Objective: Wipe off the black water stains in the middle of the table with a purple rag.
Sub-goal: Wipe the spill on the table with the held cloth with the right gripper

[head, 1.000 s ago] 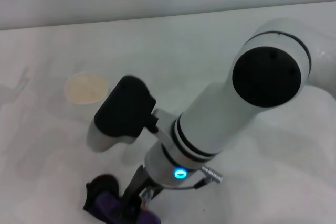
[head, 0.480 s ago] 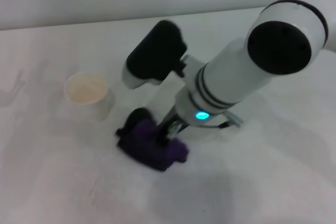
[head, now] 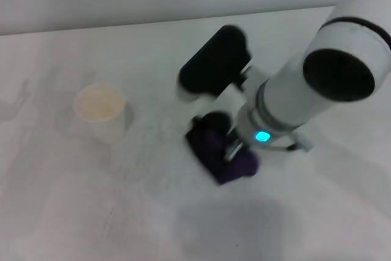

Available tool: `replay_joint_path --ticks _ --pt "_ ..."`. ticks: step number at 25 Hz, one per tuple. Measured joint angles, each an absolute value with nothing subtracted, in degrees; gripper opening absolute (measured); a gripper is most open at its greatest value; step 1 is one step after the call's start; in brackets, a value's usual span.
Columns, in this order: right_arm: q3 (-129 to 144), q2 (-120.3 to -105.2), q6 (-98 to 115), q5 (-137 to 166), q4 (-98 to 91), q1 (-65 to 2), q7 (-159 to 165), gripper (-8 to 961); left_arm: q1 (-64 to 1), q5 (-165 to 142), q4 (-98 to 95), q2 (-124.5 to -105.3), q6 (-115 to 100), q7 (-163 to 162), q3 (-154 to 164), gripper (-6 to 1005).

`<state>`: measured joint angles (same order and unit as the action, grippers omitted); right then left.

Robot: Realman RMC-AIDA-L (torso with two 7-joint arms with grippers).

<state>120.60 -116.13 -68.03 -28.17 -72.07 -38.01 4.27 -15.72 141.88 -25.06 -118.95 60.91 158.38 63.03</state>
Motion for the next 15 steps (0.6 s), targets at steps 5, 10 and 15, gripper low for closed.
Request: replay_joint_path --ticks 5,10,15 --pt "128.06 -116.18 -62.83 -39.15 -75.06 -39.12 3.56 92 -15.80 141.87 -25.08 -118.91 60.91 158.38 63.08 891" --pt "134.37 -116.19 -55.04 -47.75 -73.91 -41.60 4.05 92 -15.75 141.87 -25.08 -118.88 61.40 158.38 63.21 891" --pt "136.37 -116.19 -51.58 -52.42 -72.19 -42.51 2.33 92 -15.60 141.83 -24.84 -118.90 61.73 158.38 63.15 890"
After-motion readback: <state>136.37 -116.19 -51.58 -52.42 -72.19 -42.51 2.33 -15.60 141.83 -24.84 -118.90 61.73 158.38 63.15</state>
